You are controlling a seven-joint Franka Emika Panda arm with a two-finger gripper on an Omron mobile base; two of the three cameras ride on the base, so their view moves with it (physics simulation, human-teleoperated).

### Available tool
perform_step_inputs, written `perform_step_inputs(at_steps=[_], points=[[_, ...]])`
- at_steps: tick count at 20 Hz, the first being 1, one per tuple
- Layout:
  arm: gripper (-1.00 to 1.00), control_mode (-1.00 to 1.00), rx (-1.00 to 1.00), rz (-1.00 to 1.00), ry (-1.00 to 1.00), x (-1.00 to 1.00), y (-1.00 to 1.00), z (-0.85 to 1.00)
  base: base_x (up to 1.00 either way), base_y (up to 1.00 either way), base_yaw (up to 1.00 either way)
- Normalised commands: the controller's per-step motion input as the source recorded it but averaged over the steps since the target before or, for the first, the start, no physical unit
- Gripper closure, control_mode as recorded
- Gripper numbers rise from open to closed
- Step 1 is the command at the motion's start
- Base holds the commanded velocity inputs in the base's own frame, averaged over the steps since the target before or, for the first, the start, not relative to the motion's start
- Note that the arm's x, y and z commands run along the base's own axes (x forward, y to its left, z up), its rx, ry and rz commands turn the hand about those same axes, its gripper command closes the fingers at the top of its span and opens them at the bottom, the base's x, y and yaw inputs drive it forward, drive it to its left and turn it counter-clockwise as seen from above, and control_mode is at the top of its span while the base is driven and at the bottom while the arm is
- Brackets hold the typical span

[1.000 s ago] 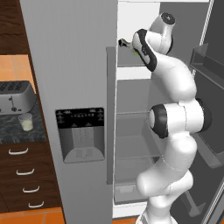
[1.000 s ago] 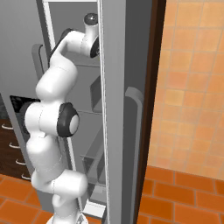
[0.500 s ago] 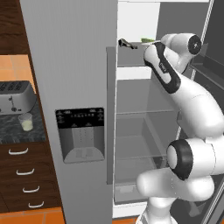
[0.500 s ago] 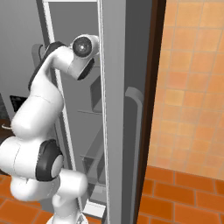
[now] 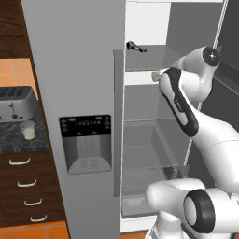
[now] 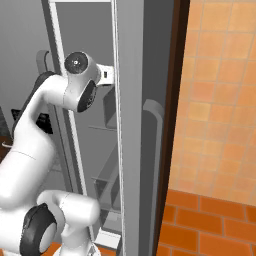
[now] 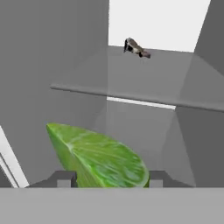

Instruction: Grab a lemon wedge from the fridge and one ice cube from the ice bowl, and put them in the glass of lemonade.

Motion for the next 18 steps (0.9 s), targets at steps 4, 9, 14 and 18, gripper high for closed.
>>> perform_step_inputs(at_steps=[4,9,14,18], points=[[1.0,-1.0,-0.1,-0.02,0.93,-0.86,0.14,-1.0,0.0,0.0,0.0],[1.0,-1.0,-0.02,0.0,0.47,-0.25,0.02,-0.87,0.0,0.0,0.0],[1.0,1.0,0.0,0.0,0.0,0.0,0.0,0.0,-0.91,0.64,0.0],[1.0,1.0,0.0,0.0,0.0,0.0,0.0,0.0,-0.29,1.0,0.14]])
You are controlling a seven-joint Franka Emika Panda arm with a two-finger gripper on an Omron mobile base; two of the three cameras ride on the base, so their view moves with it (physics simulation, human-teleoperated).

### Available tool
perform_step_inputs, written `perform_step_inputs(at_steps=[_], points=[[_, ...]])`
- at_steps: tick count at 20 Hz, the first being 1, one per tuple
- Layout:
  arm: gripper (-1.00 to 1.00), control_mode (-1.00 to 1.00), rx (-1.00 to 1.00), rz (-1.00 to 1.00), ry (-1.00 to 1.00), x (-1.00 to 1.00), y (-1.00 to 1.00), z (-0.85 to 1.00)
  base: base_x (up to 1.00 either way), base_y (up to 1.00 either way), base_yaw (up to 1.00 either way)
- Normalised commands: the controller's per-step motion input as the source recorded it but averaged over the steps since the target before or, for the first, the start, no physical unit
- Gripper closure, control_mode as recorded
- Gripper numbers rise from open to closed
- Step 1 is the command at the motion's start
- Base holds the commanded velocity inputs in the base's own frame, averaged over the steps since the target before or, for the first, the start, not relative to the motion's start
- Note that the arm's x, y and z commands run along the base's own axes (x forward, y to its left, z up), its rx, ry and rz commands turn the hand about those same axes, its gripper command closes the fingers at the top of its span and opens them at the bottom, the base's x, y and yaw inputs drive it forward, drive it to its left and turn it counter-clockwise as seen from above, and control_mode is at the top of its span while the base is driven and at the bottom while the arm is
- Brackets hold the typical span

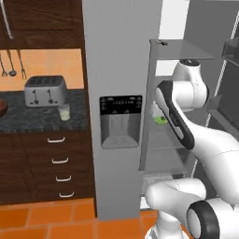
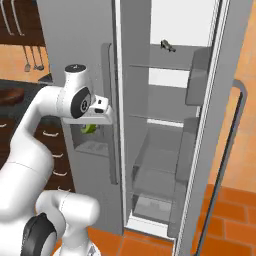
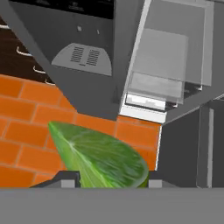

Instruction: Grab a lemon wedge from the fridge and one ice cube from the ice bowl, and put them in the glass of lemonade.

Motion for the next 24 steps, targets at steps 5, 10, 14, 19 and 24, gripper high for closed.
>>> perform_step_inputs(at_steps=[5,10,14,19,24], points=[[1.0,1.0,0.0,0.0,0.0,0.0,0.0,0.0,0.33,1.0,0.08],[1.0,1.0,0.0,0.0,0.0,0.0,0.0,0.0,0.75,1.0,0.0],[1.0,1.0,0.0,0.0,0.0,0.0,0.0,0.0,1.0,1.0,0.0],[1.0,1.0,0.0,0.0,0.0,0.0,0.0,0.0,1.0,1.0,0.0],[1.0,1.0,0.0,0.0,0.0,0.0,0.0,0.0,0.62,0.57,-0.13]])
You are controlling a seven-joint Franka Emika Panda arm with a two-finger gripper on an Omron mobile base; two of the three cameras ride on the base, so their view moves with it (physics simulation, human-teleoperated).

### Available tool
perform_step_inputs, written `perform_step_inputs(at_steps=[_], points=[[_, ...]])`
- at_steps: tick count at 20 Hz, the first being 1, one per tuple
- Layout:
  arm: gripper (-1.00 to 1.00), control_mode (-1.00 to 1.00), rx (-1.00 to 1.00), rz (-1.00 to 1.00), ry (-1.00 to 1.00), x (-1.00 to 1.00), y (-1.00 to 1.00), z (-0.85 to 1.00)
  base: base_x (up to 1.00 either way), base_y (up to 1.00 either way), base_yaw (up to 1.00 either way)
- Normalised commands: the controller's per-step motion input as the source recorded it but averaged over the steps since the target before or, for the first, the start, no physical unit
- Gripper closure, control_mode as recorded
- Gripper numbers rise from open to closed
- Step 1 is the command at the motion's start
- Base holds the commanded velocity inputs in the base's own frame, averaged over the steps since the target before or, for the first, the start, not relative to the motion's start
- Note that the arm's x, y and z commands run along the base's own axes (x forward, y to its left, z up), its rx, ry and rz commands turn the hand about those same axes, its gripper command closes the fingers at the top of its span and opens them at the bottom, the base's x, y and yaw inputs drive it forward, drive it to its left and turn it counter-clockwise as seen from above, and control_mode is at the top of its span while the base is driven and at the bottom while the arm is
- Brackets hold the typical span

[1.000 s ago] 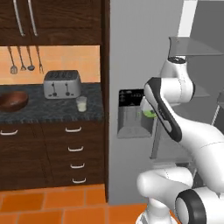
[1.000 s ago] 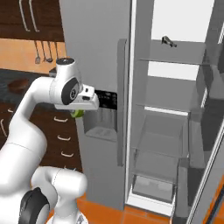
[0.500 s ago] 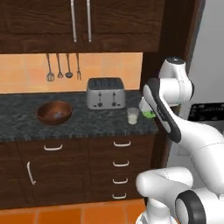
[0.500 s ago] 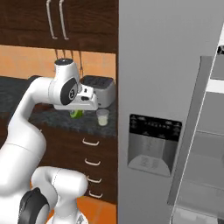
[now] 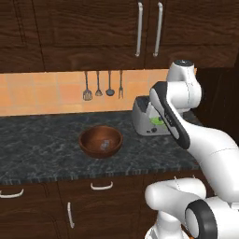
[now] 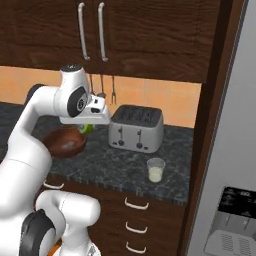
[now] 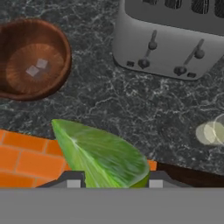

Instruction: Grab a lemon wedge from the fridge and one ice cube from the ice bowl, and put them in the glass of lemonade.

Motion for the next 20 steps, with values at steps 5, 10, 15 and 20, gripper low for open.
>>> perform_step_inputs(at_steps=[5,10,15,20], points=[[1.0,1.0,0.0,0.0,0.0,0.0,0.0,0.0,0.12,-0.15,-0.25],[1.0,1.0,0.0,0.0,0.0,0.0,0.0,0.0,0.16,-0.15,-0.04],[1.0,1.0,0.0,0.0,0.0,0.0,0.0,0.0,0.43,-0.12,0.0],[1.0,-1.0,0.0,-0.04,0.01,0.0,-0.16,-0.04,0.27,-0.11,-0.01]])
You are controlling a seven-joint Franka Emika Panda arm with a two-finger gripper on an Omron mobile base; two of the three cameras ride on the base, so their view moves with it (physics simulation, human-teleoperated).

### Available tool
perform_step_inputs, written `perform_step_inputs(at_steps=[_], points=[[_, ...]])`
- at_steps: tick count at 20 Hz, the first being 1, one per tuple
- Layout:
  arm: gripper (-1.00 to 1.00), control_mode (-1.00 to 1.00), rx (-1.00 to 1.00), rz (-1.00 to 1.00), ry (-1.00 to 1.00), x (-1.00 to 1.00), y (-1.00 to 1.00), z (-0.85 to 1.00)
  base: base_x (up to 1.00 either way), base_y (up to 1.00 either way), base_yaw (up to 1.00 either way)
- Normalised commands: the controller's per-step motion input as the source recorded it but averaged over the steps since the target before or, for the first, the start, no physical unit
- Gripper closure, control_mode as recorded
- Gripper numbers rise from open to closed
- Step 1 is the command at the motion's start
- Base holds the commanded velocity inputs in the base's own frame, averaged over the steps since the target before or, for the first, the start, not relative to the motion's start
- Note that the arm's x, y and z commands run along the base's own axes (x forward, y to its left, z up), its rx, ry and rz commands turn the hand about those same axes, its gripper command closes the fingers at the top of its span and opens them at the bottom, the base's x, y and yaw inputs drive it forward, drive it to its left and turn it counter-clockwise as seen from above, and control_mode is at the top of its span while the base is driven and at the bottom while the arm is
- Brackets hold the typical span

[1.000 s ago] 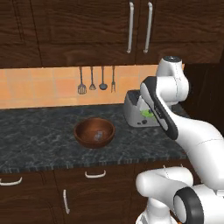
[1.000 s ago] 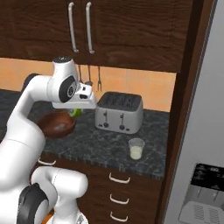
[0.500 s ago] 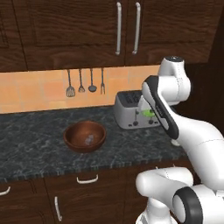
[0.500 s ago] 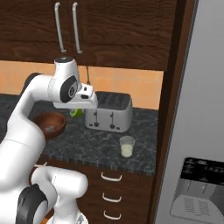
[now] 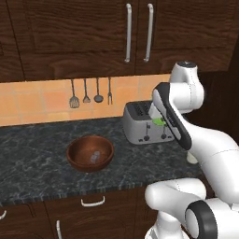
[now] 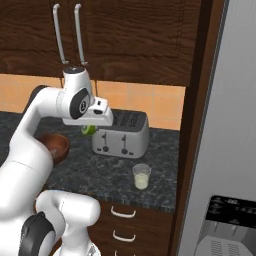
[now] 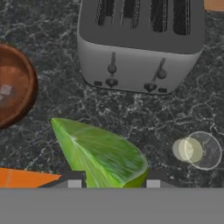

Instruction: Grab a lemon wedge from the fridge and one ice cube from the ice bowl, and put them in the glass of lemonade.

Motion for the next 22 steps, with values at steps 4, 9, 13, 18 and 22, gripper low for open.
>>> perform_step_inputs(at_steps=[4,9,13,18,22], points=[[1.0,-1.0,0.0,-0.3,0.16,0.08,-1.0,-0.49,0.0,0.0,0.0],[1.0,-1.0,-0.07,-0.24,0.05,0.0,-1.0,-0.54,0.0,0.0,0.0],[1.0,-1.0,-0.12,-0.16,0.05,0.02,-1.0,-0.63,0.0,0.0,0.0],[1.0,-1.0,-0.09,-0.02,0.1,0.11,-0.16,-0.2,0.0,0.0,0.0],[1.0,-1.0,-0.01,0.07,0.07,0.0,-0.37,-0.39,0.0,0.0,0.0]])
